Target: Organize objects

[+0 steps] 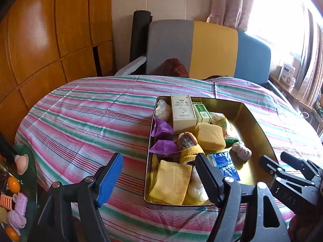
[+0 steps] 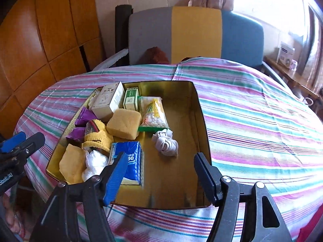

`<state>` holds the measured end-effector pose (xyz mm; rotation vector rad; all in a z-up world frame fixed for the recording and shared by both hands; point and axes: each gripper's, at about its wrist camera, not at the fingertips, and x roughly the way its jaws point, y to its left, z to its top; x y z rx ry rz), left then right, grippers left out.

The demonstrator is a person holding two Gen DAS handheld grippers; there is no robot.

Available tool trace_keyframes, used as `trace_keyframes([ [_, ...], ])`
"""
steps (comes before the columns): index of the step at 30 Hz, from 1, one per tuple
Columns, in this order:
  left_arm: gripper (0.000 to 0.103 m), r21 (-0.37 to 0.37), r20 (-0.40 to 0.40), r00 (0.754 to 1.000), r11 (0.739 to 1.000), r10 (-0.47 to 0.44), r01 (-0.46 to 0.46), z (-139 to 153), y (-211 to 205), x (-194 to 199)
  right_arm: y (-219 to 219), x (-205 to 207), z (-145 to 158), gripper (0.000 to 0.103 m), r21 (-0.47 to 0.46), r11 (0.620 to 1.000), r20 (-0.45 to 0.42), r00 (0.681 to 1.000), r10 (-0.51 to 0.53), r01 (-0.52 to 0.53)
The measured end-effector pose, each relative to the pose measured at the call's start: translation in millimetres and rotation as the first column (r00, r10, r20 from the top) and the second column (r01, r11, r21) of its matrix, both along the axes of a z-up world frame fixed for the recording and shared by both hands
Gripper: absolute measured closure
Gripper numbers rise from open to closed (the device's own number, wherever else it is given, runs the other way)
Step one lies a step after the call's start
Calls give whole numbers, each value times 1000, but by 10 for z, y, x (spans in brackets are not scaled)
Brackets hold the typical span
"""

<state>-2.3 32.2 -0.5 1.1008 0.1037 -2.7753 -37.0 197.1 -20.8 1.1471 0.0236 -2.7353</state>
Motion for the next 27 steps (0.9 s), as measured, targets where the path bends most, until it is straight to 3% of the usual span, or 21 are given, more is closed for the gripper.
trace_keyframes([
  [13, 29, 40, 0, 1000, 999, -1, 1, -11, -53, 42, -43, 14, 43, 31, 25, 999, -45, 998, -37, 39],
  [16, 30, 20, -9, 1000, 1000, -9, 9, -13, -29, 50, -58, 21, 49, 30, 31, 999, -49, 998, -32, 33],
  [21, 45, 34, -42, 999, 999, -14, 15, 11, -51, 62, -96, 2, 34, 30, 30, 999, -40, 999, -21, 22],
  [27, 45, 44, -37, 999, 999, -30, 32, 17, -53, 45, -163, -11, -2, 30, 36, 999, -28, 1000, -8, 9],
])
